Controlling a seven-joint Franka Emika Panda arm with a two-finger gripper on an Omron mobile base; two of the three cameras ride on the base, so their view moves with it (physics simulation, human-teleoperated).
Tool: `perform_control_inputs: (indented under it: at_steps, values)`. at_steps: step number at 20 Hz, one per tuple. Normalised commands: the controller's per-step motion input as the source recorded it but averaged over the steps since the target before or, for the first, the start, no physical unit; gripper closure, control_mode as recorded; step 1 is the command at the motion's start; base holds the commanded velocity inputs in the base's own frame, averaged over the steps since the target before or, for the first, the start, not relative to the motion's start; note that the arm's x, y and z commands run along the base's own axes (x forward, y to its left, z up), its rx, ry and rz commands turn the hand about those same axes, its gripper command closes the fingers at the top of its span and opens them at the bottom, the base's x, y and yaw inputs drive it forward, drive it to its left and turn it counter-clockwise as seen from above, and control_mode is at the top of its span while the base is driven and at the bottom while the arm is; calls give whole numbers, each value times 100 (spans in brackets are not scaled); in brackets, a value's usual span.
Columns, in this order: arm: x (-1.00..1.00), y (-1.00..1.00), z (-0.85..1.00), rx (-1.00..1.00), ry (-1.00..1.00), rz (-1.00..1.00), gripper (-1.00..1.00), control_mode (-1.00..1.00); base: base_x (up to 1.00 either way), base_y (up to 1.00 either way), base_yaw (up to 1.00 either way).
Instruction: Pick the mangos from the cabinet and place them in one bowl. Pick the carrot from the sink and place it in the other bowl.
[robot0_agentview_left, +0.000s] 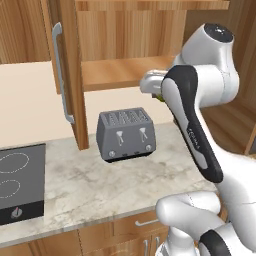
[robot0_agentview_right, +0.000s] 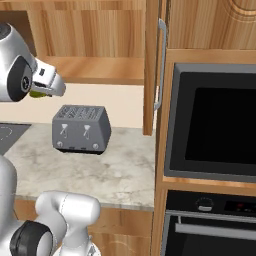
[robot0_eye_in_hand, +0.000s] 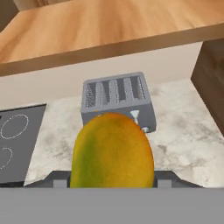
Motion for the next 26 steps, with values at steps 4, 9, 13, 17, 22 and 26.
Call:
perform_control_inputs:
  at_steps: [4,9,13,17,22,26]
  values:
    - [-17,-2,0,-2,34,-7,100,-100,0,0,0]
    - [-16,-3,-33,-1,8,-3,100,-100,0,0,0]
    - [-32,-6,-74,-4,-7,0,100,-100,0,0,0]
    - [-27,-2,-81,-4,0,0,100,-100,0,0,0]
    - [-18,-11,-21,-1,19,0,100,-100,0,0,0]
    - [-4,-19,-16,-2,20,0,100,-100,0,0,0]
